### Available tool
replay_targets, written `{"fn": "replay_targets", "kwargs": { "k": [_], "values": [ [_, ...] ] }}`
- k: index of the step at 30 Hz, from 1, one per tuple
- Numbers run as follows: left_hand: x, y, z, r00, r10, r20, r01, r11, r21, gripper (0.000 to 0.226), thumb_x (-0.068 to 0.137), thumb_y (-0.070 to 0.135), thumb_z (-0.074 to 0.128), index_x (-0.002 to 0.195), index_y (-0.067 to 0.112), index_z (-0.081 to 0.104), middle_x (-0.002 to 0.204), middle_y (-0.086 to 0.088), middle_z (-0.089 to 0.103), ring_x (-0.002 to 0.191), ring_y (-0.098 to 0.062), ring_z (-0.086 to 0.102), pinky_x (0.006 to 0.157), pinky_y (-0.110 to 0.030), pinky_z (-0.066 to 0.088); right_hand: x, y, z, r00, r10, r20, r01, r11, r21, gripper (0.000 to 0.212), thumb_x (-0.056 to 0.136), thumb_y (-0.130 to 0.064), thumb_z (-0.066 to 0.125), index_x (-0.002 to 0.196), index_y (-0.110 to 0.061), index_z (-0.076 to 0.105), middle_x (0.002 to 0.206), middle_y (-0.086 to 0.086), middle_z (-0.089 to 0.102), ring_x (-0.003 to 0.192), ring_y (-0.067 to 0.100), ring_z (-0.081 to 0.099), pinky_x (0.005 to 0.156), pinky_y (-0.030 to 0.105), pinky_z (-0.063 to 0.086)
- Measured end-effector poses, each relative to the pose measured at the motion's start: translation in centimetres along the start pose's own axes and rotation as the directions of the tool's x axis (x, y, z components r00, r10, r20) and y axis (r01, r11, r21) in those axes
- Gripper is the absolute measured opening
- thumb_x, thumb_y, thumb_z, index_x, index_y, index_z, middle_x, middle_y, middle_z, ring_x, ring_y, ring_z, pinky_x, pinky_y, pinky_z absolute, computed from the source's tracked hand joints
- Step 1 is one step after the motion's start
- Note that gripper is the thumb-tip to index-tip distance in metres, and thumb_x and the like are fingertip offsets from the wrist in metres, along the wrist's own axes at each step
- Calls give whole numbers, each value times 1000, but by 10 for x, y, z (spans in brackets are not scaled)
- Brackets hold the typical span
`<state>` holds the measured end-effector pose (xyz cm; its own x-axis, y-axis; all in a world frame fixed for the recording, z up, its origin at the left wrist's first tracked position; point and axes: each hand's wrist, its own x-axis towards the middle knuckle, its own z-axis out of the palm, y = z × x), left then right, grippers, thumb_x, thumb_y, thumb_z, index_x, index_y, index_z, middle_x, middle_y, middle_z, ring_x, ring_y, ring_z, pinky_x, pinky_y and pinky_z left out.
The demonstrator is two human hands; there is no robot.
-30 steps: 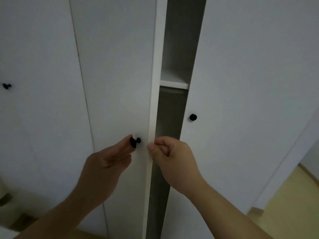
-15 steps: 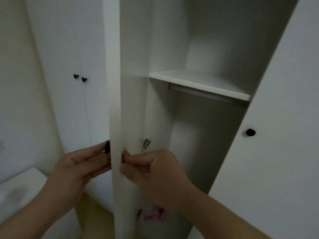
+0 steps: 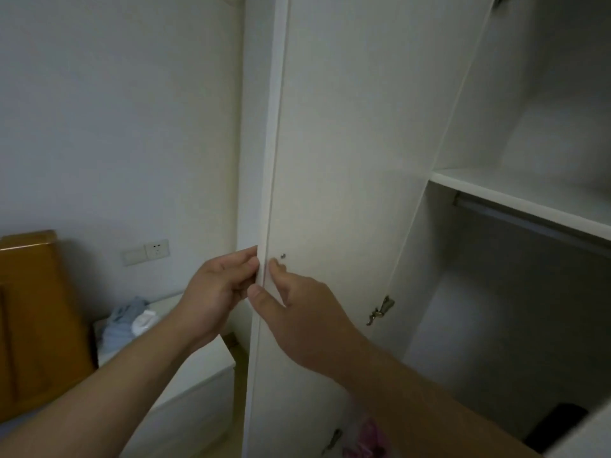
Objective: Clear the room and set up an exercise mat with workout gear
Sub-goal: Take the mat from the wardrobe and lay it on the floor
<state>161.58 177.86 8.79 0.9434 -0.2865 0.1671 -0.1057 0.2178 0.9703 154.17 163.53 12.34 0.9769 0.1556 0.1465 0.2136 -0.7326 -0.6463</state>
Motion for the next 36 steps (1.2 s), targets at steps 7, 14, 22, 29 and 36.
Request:
{"fn": "replay_targets", "kwargs": {
  "k": [7, 14, 22, 29, 36],
  "values": [
    [15, -5, -10, 999, 18, -49, -18, 1000, 1, 32, 103, 20, 50, 128, 6, 65, 119, -12, 72, 117, -27, 66, 111, -47, 42, 26, -5, 11, 1000, -1, -19, 2, 999, 44, 60, 105, -45, 39, 157, -16, 29, 156, 5, 43, 142, 17, 39, 99, 12, 26],
    [-14, -2, 28, 713, 529, -460, -245, 803, 544, 22, 83, 23, 79, 101, 28, 68, 78, 2, 65, 79, -20, 64, 74, -31, 58, 5, 26, -8, 997, 6, -74, 9, 981, 194, 51, 104, -44, 47, 152, -28, 41, 152, -9, 48, 137, 4, 46, 111, 18, 32],
    [-25, -23, 142, 700, 701, 135, -672, 582, 459, 6, 86, 28, 62, 88, 23, 65, 84, 16, 62, 82, 0, 60, 74, -8, 38, -54, 82, -70, 826, 280, -490, -84, 920, 383, 21, 98, -25, 63, 115, -26, 75, 104, -14, 76, 98, 0, 70, 93, 25, 55],
    [-7, -46, 241, 925, 321, 204, -335, 941, 38, 16, 92, 31, 58, 89, 25, 73, 86, 6, 74, 87, -12, 70, 78, -27, 52, -139, 140, -129, 424, 510, -748, -180, 857, 482, 15, 94, -15, 66, 94, -25, 77, 82, -7, 77, 83, 8, 73, 87, 36, 58],
    [18, -77, 337, 881, 32, 473, -26, 999, -20, 25, 102, 8, 50, 92, 14, 72, 86, -6, 74, 87, -22, 69, 79, -24, 56, -213, 180, -177, 29, 541, -840, -333, 798, 502, 17, 96, -24, 60, 109, -34, 65, 86, -11, 72, 82, 10, 69, 75, 29, 56]
  ]
}}
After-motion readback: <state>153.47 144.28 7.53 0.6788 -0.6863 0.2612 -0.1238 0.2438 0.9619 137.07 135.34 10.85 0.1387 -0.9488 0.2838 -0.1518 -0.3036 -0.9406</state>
